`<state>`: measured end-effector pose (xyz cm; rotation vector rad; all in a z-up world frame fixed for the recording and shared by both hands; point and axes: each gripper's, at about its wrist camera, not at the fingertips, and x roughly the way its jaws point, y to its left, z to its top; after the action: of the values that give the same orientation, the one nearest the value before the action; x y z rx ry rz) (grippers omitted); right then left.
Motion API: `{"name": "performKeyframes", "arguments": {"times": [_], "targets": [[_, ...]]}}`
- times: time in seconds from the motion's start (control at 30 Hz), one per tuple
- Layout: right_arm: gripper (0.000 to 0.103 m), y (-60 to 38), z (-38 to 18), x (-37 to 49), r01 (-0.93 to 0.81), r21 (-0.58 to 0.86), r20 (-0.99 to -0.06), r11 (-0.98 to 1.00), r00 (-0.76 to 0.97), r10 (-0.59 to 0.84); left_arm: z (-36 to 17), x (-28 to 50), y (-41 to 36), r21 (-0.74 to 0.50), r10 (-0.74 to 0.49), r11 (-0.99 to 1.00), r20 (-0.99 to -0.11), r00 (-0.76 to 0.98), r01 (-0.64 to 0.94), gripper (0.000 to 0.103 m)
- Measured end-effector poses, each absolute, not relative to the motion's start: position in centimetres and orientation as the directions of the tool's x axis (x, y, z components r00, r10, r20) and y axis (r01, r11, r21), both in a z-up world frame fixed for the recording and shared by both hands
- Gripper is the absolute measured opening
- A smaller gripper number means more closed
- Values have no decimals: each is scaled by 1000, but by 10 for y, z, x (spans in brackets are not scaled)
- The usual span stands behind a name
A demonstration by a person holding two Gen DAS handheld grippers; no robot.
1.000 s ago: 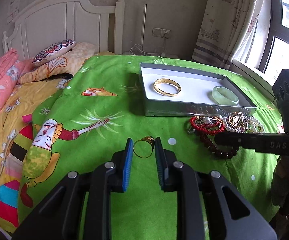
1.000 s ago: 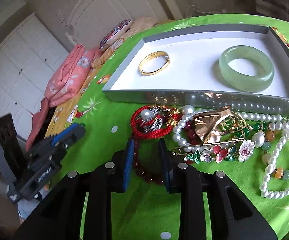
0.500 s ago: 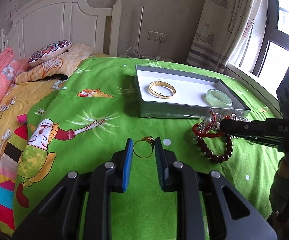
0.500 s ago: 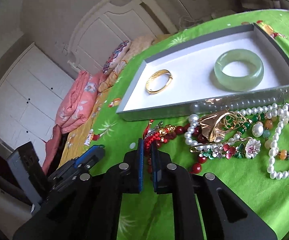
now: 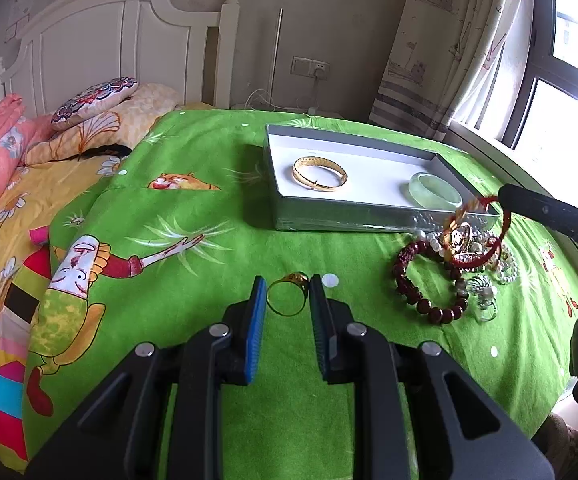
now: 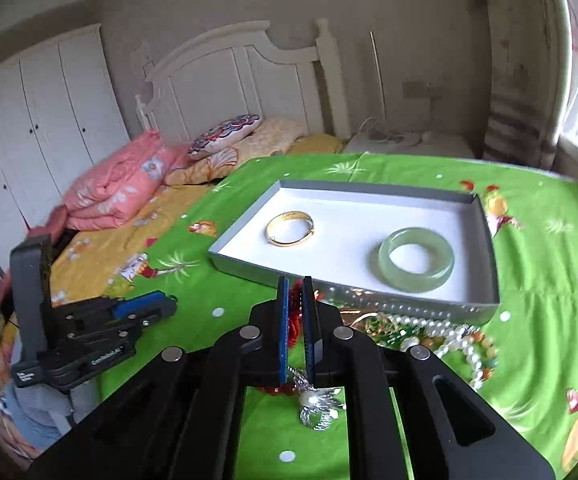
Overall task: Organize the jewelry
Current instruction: 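Grasp the red beaded ring with the right tool and lift it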
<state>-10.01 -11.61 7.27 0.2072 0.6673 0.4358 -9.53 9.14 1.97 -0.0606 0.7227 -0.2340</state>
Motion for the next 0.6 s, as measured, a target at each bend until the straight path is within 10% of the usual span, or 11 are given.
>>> {"name": "performKeyframes", "arguments": {"times": [0.3, 0.6], "targets": [[7, -133, 77, -100, -327, 389, -505, 861, 706, 497, 20, -96, 85, -107, -214, 976, -655, 724, 192, 22], [14, -129, 27, -80, -244, 310, -686, 919, 611, 394, 18, -94, 87, -118, -222, 974, -662, 716, 193, 22]]}}
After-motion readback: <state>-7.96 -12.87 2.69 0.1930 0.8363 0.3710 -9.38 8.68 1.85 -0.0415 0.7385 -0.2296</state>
